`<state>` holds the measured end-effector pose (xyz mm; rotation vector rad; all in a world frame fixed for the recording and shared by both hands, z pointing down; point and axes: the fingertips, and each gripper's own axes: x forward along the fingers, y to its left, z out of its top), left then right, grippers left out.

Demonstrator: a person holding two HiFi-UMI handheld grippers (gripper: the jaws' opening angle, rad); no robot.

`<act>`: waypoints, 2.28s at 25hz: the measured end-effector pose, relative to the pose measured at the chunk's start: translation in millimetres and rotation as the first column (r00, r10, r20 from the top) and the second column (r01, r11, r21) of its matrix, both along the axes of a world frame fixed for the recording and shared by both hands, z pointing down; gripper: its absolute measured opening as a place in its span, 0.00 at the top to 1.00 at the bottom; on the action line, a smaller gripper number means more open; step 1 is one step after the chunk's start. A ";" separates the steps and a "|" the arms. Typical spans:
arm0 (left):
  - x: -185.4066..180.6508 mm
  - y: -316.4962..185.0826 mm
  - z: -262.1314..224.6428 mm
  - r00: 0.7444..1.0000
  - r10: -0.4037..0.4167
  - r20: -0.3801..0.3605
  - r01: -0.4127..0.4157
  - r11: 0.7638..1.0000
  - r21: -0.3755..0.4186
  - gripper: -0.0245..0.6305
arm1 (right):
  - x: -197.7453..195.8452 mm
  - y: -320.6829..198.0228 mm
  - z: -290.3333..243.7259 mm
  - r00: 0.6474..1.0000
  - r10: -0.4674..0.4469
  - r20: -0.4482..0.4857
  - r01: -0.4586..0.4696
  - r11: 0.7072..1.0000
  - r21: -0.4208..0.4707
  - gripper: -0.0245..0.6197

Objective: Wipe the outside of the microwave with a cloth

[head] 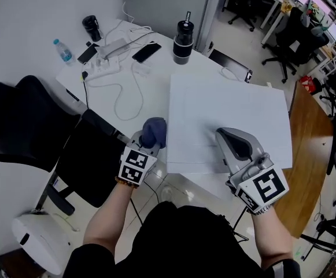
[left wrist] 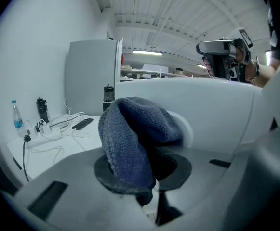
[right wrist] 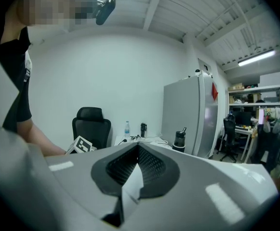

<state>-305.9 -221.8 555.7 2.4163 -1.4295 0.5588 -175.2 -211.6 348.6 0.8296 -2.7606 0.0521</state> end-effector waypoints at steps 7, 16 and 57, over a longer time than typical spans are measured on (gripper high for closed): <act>-2.8 -35.4 1.5 1.000 0.017 -0.001 -0.017 1.000 0.003 0.87 | 4.5 -8.2 0.8 0.999 0.040 0.007 -0.040 0.999 -0.018 0.96; -10.4 -69.8 9.3 1.000 0.017 0.000 -0.017 1.000 -0.014 0.87 | 6.2 -11.8 -5.3 0.997 0.076 0.002 -0.076 0.997 -0.008 0.96; -43.6 -12.4 -101.3 0.953 -0.302 -0.021 0.302 0.943 0.142 0.86 | 75.9 53.4 -21.4 0.997 0.042 0.070 -0.043 0.999 0.010 0.96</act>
